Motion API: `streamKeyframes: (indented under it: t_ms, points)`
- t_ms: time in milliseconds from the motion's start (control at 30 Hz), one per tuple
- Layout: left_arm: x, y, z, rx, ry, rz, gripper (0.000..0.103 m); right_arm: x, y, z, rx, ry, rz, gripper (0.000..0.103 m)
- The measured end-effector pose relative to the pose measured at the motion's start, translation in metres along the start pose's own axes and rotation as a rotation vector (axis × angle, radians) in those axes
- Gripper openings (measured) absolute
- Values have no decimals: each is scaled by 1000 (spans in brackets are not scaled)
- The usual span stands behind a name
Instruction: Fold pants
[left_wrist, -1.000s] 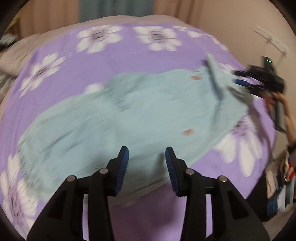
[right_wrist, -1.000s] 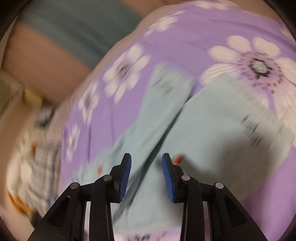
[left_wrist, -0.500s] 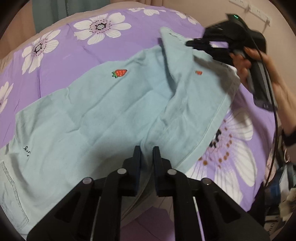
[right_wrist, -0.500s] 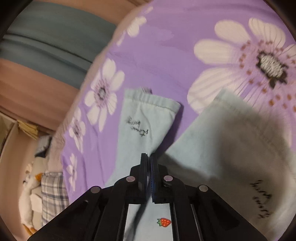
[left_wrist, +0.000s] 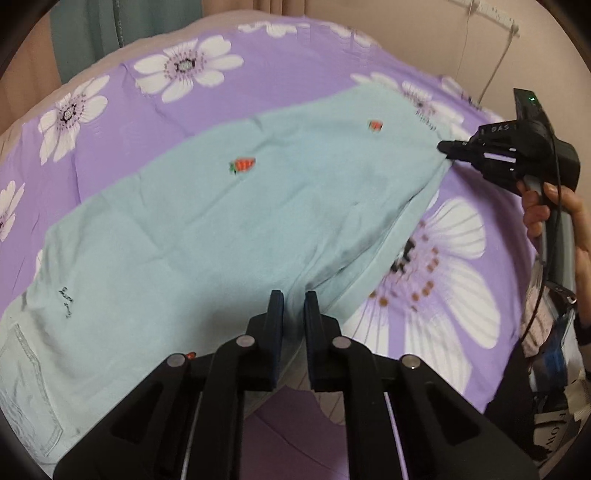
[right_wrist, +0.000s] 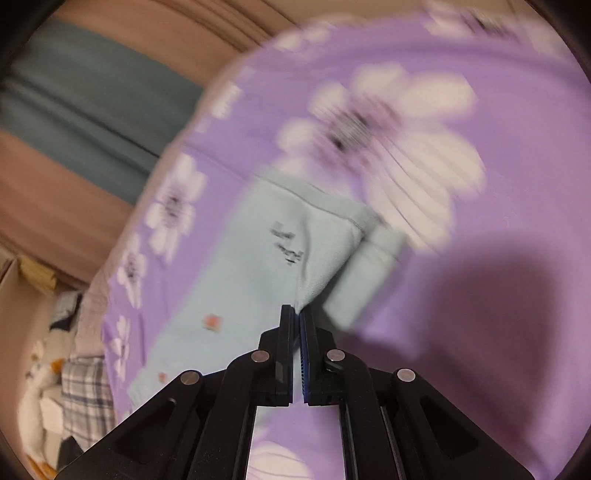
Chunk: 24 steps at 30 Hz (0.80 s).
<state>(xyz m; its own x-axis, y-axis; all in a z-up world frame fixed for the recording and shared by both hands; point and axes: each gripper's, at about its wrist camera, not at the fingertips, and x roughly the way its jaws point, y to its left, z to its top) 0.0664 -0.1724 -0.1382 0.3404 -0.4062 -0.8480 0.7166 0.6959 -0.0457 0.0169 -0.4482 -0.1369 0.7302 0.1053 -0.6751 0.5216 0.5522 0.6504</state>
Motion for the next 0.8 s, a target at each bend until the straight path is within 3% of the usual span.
streamKeyframes:
  t_ms: [300, 533, 600, 667, 733, 800]
  points:
    - [-16, 5, -3, -41, -41, -48, 9, -8, 0, 10, -24, -31, 43, 4]
    - [-3, 0, -10, -55, 5, -6, 15, 4, -7, 10, -45, 22, -53, 5]
    - [-13, -2, -13, -52, 11, -12, 19, -5, 4, 10, -105, -6, -125, 12]
    - [-28, -2, -22, -44, 0, -26, 25, -27, 21, 5, -202, -105, -220, 22]
    - [-47, 2, -31, -46, -27, -61, 26, -42, 43, -5, -319, -177, -226, 23]
    - [-63, 13, -36, -67, -59, -59, 29, -39, 78, -23, -478, -149, -175, 23]
